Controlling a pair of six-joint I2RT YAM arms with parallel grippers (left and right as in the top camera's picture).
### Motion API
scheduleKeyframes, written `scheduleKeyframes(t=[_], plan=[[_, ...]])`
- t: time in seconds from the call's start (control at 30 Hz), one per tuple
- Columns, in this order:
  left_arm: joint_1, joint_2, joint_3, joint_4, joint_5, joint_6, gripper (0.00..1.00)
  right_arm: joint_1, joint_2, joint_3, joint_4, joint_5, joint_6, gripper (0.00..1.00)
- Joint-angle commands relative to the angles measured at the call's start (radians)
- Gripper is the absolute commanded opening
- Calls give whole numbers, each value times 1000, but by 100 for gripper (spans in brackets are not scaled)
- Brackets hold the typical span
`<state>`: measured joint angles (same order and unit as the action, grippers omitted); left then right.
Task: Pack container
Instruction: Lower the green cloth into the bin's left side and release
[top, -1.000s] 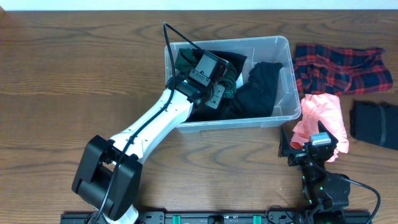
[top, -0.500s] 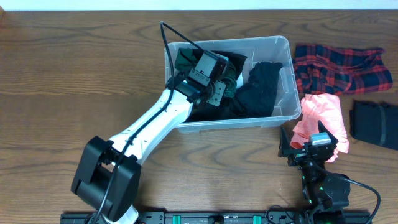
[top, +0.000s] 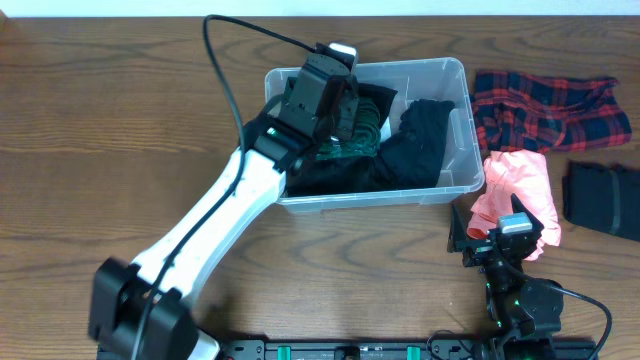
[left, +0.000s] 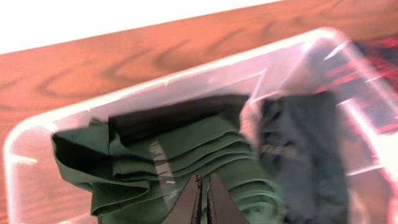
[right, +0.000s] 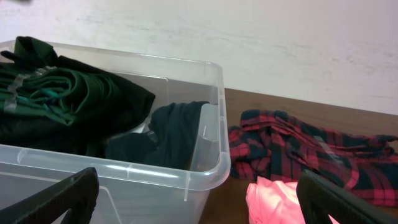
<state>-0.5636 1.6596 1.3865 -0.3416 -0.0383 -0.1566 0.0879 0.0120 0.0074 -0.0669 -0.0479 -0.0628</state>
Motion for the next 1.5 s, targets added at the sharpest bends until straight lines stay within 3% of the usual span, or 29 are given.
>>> scheduleKeyframes(t=[0.0,0.37,0.9,1.03,1.47], plan=[[19,95,-2,-12,-26,-6,6,-9,-3,-2,-4,6,-6,99],[21,216,-12,-269,-22,-85,6,-9,-3,-2,-4,6,-6,99],[21,43,-3,-113,21,-137,6,-9,-3,-2,-4,6,-6,99],[17,67,-5,-113,103,-138,6,-9,-3,-2,-5,6,-6,99],[-43,208,-8,-111,182,-137,6,-9,-3,-2,-4,6,-6,99]])
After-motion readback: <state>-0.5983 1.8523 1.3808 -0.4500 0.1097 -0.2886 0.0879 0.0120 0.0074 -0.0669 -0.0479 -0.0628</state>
